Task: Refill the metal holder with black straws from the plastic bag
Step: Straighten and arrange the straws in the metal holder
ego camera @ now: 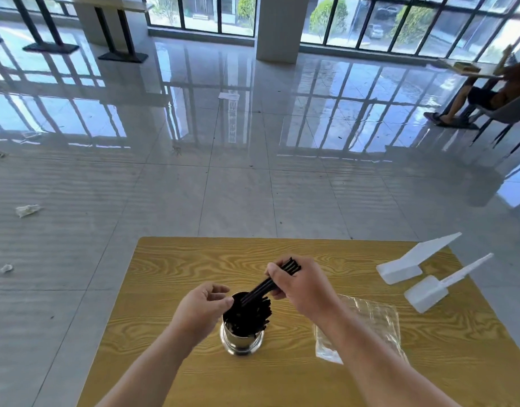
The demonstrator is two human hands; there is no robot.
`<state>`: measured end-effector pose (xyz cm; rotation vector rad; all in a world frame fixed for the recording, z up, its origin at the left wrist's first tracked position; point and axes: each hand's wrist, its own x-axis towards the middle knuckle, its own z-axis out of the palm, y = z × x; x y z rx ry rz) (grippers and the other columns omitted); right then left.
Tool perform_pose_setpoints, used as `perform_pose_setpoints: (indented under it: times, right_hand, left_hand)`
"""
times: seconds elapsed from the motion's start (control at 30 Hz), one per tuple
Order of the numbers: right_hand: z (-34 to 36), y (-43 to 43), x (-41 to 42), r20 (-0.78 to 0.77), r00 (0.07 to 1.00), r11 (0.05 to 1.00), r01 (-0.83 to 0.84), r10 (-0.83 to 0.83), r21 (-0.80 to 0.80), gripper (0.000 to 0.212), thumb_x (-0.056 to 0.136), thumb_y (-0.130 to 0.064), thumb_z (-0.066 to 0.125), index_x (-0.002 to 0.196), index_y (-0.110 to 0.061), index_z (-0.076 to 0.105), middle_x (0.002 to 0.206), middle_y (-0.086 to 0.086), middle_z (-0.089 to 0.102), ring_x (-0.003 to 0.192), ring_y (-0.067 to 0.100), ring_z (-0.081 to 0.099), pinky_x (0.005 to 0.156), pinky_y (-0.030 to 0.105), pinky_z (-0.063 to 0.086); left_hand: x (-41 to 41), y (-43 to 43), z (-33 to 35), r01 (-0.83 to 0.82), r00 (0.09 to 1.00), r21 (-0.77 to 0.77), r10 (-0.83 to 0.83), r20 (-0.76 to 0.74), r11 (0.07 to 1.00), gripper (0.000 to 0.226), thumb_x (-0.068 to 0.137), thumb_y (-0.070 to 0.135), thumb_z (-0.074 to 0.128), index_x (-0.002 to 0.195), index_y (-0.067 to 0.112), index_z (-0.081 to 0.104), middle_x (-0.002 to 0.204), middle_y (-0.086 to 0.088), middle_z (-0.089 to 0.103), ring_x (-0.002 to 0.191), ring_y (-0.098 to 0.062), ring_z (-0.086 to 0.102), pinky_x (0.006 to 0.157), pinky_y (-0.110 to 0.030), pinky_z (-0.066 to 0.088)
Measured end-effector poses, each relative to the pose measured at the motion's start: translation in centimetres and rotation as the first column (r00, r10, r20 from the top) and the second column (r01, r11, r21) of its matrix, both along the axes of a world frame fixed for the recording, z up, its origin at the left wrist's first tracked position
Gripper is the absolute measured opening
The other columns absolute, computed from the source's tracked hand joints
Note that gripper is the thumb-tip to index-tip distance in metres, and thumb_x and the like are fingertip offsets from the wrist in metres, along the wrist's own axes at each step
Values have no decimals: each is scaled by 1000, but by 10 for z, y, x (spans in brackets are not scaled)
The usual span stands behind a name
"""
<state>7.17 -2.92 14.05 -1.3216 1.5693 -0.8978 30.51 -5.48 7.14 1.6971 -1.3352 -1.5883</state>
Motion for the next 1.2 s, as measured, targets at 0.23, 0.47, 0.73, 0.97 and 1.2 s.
perform_pose_setpoints:
  times: [0.23, 0.47, 0.73, 0.97, 1.2]
  right_hand:
    - [-32, -3, 22, -322, 932, 985, -152, 169, 75, 27, 91, -61, 66, 107, -40, 70, 96, -17, 69, 83, 1, 67, 67, 19, 53]
    - [-59, 15, 15, -300, 952, 978, 7, 57, 208, 57, 100, -56, 55, 152, -32, 50, 137, -13, 57, 118, 7, 58, 91, 21, 48]
    - [-66, 19, 22, -174, 980, 976, -56, 94, 211, 23, 100, -30, 54, 108, -28, 76, 92, -10, 76, 76, 3, 67, 66, 21, 53]
    - [-64, 24, 18, -188, 978, 984, -62, 94, 166, 29, 100, -31, 56, 123, -35, 74, 108, -16, 77, 92, 0, 72, 81, 22, 62]
    - [-60, 25, 20, -252, 963, 988, -59, 94, 145, 24, 98, -38, 57, 119, -38, 70, 107, -19, 71, 86, -3, 66, 64, 15, 52]
  left_hand:
    - [-3, -3, -2, 346, 852, -122, -257, 455, 930, 57, 75, 50, 80, 127, 45, 56, 123, 21, 56, 92, -2, 63, 70, -21, 52]
    - [-33, -5, -10, 520, 735, -82, -396, 550, 850, 110, 71, 54, 87, 160, 36, 25, 161, 13, 31, 115, -13, 64, 83, -24, 56]
    - [-49, -6, 0, 632, 684, -245, -380, 623, 736, 34, 91, 40, 67, 125, 36, 64, 128, 16, 62, 105, -7, 65, 90, -24, 53]
    - [-44, -7, 4, 623, 684, -303, -314, 658, 721, 11, 95, 30, 61, 98, 27, 71, 98, 15, 68, 86, -9, 66, 79, -31, 56]
    - [-38, -8, 15, 613, 694, -341, -278, 664, 713, 12, 93, 31, 67, 98, 30, 78, 95, 15, 72, 86, -6, 66, 77, -25, 55]
